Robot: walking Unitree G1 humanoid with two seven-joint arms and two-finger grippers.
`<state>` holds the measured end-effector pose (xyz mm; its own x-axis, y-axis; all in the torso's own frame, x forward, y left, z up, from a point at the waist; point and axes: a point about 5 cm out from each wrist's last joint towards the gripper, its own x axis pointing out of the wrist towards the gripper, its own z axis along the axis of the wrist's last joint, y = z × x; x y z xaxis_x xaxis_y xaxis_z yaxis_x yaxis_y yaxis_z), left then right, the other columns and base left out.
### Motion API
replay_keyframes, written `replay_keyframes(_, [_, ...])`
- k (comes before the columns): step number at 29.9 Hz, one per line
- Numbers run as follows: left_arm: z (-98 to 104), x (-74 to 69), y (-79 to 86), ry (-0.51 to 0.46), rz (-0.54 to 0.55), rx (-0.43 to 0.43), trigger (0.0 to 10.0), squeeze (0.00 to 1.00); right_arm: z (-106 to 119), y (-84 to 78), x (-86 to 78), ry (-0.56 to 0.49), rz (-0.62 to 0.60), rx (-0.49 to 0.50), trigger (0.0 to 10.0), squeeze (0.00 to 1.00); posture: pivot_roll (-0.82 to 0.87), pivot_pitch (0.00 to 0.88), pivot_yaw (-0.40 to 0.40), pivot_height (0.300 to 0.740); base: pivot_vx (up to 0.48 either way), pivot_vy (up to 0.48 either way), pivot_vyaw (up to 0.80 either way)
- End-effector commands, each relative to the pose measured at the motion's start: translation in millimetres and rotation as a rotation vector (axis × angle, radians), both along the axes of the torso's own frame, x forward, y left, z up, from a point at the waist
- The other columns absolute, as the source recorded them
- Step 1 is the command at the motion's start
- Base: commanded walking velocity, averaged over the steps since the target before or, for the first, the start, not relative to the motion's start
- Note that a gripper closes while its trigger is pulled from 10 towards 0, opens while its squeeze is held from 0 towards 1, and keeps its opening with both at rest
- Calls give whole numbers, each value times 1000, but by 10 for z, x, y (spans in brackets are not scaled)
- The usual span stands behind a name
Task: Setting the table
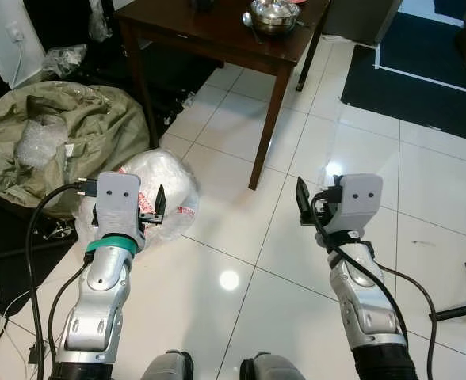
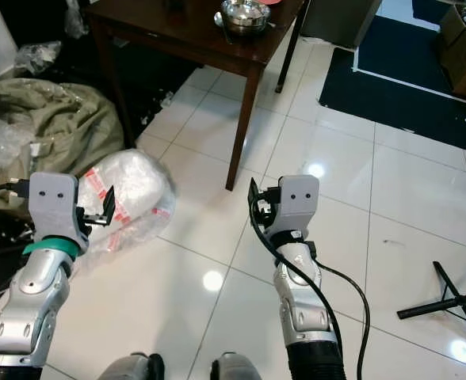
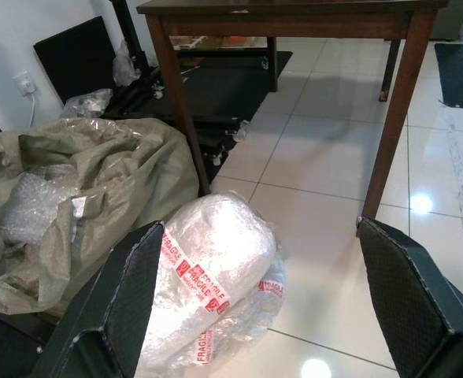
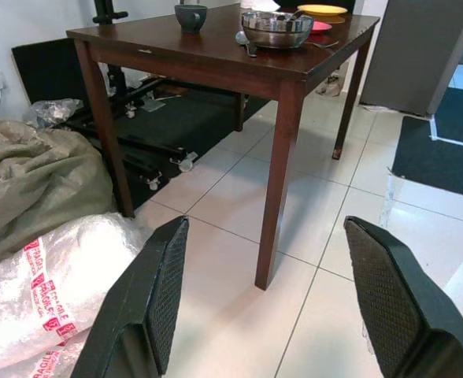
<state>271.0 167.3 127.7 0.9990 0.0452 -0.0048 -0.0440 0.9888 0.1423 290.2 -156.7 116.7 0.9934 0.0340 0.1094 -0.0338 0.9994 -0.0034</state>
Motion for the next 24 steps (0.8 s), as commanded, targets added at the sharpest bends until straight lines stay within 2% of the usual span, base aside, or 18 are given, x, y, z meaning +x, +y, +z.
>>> replay_keyframes(1, [-39,-5,2,21,6,4,10000,0,-53,-19,-2,30,-10,-5,10000,0,-52,0,3,740,0,0,0])
replay_keyframes(24, [-25,4,-34,14,-5,5,10000,0,-51,15,30,31,-3,-7,10000,0,-29,0,-7,740,0,0,0])
